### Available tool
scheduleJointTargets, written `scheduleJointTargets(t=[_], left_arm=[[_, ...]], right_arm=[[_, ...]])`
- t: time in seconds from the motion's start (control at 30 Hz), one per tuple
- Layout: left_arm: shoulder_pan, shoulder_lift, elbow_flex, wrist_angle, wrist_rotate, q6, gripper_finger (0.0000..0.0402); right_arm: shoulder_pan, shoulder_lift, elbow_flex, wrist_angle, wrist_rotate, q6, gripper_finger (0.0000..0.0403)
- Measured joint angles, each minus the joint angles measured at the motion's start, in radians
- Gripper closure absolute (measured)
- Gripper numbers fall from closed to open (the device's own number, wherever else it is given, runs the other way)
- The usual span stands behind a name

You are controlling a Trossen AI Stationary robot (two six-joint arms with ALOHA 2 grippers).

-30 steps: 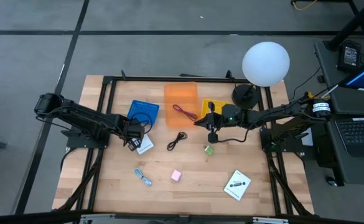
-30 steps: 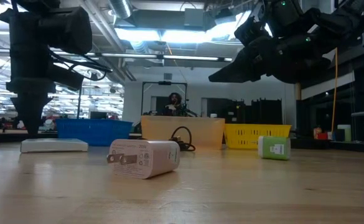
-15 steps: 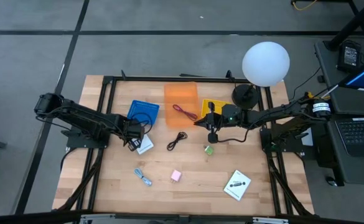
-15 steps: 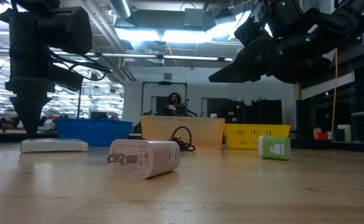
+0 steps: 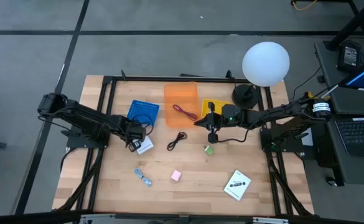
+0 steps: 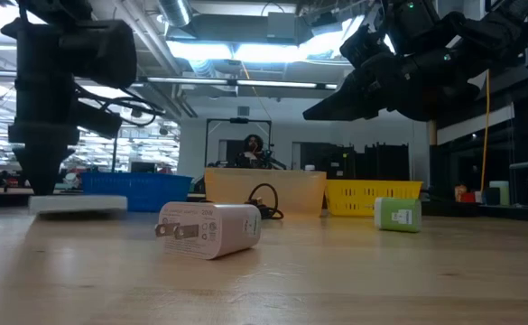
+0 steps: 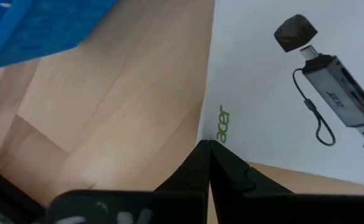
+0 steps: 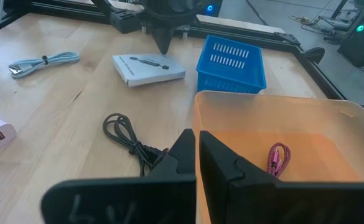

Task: Pick and place items into bin
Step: Put the top white USB box into the yellow bin

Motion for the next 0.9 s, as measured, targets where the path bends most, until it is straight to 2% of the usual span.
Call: scheduleJointTargets(t=[0.57,0.73,0.9], left_arm=[[0.0,0.027,0.001,0.071,0.006,0.01,0.0399],[0.0,0.027,0.001,0.105,0.005,0.01,0.0398],[0.0,0.028,0.0,0.111,0.003,0.013,0.0398]], right_arm=[[0.019,0.009,0.006,-0.001,0.0,0.028,0.0398],[0.056,0.097,0.082,-0.001,-0.001,0.024,0.0397],[0.081,0.254,0.2,-0.005,0.004,-0.021,0.0397]])
